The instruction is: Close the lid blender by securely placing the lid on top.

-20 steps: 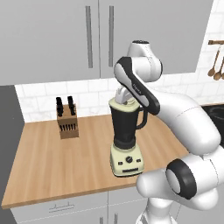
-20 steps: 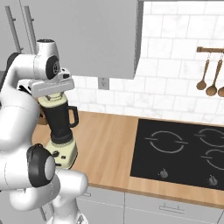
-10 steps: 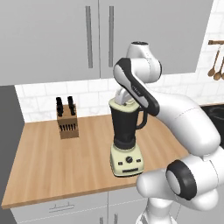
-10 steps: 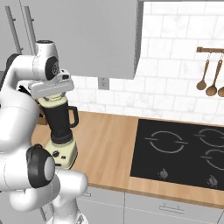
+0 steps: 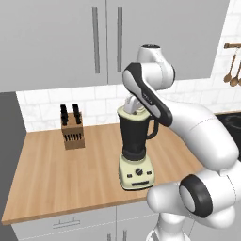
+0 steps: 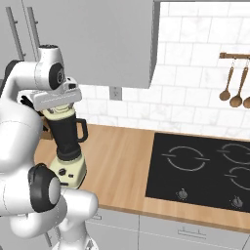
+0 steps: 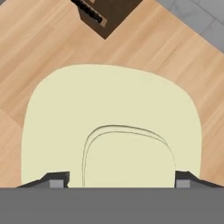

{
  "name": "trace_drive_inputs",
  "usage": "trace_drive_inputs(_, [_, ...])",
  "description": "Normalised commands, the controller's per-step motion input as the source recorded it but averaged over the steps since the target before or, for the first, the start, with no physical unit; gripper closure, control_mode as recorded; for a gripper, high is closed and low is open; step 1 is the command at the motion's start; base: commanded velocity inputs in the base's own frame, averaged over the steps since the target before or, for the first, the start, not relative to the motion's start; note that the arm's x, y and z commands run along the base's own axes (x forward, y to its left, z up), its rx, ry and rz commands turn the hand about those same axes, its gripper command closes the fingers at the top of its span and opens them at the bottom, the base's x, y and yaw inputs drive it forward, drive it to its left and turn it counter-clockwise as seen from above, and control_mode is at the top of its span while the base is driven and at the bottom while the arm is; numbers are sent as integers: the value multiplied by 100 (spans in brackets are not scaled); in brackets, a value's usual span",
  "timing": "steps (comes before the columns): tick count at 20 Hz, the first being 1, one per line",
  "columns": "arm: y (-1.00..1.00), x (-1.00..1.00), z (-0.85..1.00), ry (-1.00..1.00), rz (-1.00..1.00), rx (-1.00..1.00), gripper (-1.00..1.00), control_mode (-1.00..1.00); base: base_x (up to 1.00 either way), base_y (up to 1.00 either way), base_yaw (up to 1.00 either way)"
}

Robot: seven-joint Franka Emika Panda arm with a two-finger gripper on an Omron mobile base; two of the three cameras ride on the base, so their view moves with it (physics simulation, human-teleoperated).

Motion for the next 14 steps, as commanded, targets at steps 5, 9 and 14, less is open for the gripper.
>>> trace_drive_inputs(5, [-13, -30, -20, 0, 0, 0, -100, -100, 0, 0, 0])
trace_drive_inputs(9, [-16, -35, -23, 0, 0, 0, -100, -100, 0, 0, 0])
trace_drive_inputs(14, [-20, -36, -19, 1, 0, 0, -100, -100, 0, 0, 0])
